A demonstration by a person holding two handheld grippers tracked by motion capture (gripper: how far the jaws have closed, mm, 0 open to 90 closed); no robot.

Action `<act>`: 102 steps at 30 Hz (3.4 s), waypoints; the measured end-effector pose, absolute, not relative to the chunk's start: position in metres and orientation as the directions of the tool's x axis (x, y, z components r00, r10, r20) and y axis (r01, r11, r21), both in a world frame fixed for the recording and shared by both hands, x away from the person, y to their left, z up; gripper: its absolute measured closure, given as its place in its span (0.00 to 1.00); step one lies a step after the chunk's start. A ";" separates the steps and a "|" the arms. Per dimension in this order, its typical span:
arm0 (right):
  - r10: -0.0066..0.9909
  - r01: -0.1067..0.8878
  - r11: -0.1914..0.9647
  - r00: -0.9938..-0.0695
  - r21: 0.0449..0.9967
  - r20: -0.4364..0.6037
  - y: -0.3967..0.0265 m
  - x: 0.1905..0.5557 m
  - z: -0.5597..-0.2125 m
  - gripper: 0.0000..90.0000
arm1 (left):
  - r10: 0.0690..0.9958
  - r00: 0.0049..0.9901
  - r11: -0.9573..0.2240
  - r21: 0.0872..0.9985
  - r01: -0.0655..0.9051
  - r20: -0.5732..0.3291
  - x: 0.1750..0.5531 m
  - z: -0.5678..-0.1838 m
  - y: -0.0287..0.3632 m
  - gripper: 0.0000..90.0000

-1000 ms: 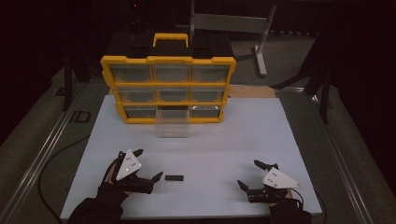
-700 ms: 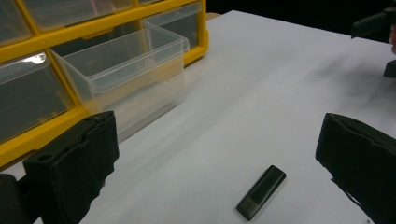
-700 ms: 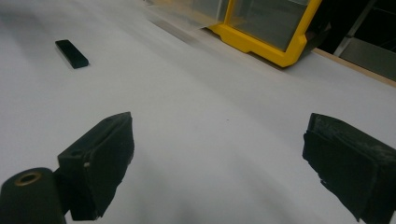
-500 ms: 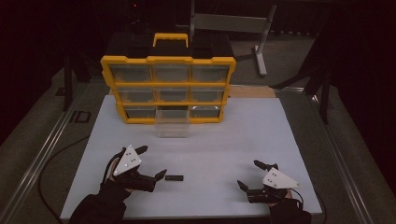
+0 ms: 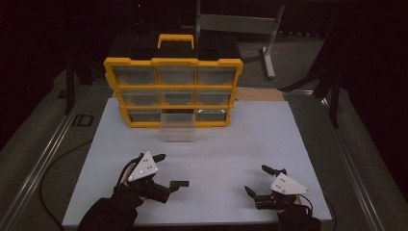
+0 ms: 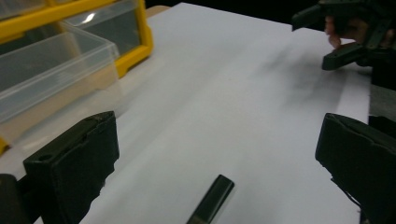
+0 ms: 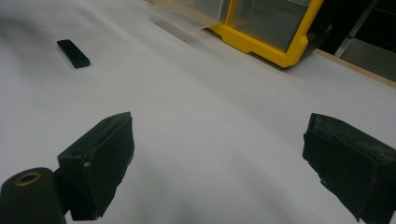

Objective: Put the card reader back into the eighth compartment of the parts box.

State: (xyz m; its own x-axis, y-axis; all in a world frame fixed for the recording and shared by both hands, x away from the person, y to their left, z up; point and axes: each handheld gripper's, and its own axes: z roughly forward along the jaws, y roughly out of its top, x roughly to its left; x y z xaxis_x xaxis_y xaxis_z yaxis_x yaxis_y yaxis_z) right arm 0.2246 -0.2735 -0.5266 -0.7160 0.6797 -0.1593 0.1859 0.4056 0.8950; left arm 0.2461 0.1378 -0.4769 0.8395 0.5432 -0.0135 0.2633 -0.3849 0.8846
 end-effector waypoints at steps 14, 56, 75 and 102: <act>0.677 0.187 0.406 -0.719 0.894 -0.157 -0.273 0.225 -0.527 0.10 | 0.439 0.899 -0.465 0.855 0.230 -0.003 0.251 -0.490 0.122 0.00; 0.673 0.184 0.409 -0.723 0.894 -0.158 -0.273 0.225 -0.528 0.10 | 0.362 0.932 -0.659 0.711 0.245 0.013 0.276 -0.535 0.110 0.37; 0.673 0.185 0.408 -0.723 0.894 -0.157 -0.272 0.225 -0.527 0.10 | 0.323 0.946 -0.711 0.666 0.225 0.026 0.278 -0.542 0.108 0.62; 0.674 0.185 0.406 -0.722 0.895 -0.157 -0.272 0.225 -0.527 0.10 | 0.325 0.945 -0.716 0.658 0.234 0.018 0.278 -0.537 0.104 0.81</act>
State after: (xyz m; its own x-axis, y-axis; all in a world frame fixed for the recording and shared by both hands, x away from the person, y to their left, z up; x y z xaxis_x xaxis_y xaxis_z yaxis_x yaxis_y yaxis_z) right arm 0.2247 -0.2724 -0.5270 -0.7218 0.6740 -0.1569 0.1851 0.4064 0.8947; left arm 0.2780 0.1044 -0.5373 0.9454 0.3254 0.0175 0.2341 -0.7157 0.6580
